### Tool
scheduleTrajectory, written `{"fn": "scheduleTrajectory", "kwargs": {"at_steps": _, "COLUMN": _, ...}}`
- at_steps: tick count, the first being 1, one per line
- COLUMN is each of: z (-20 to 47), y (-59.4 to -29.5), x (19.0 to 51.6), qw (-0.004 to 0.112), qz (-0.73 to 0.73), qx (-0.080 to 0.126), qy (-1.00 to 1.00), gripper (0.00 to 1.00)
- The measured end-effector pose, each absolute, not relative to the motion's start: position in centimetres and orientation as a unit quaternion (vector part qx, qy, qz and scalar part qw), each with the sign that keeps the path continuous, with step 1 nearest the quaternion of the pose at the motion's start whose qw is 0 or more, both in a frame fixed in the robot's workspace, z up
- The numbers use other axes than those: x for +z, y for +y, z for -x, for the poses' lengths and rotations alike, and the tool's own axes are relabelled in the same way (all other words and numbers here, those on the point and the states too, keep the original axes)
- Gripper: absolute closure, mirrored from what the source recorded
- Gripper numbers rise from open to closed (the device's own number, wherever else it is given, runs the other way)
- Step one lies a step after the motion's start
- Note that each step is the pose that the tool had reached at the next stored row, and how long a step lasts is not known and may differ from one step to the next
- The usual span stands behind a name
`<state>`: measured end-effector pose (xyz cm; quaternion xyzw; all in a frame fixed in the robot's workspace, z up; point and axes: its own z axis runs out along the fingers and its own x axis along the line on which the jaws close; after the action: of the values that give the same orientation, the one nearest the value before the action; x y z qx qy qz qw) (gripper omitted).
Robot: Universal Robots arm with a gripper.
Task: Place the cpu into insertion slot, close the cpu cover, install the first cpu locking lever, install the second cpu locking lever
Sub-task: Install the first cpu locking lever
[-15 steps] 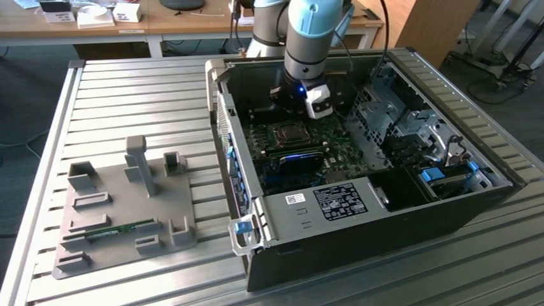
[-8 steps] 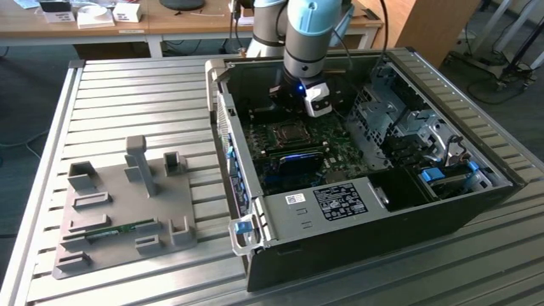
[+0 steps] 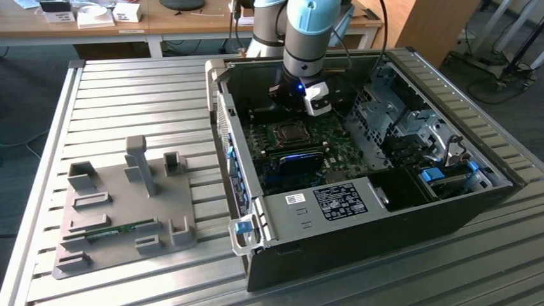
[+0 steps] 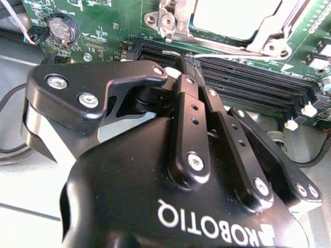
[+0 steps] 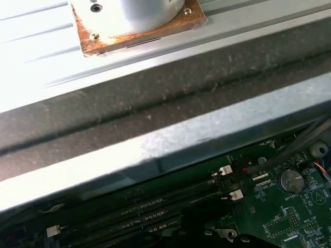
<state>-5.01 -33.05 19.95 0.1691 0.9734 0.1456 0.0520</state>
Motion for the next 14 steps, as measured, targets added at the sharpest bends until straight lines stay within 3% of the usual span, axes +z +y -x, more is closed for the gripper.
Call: {"fn": "scheduleTrajectory", "kwargs": {"at_steps": 14, "z": 4.96, "y": -33.98, "x": 19.79, "qw": 0.052, "qz": -0.169, "qx": 0.146, "qy": 0.973, "gripper": 0.89}}
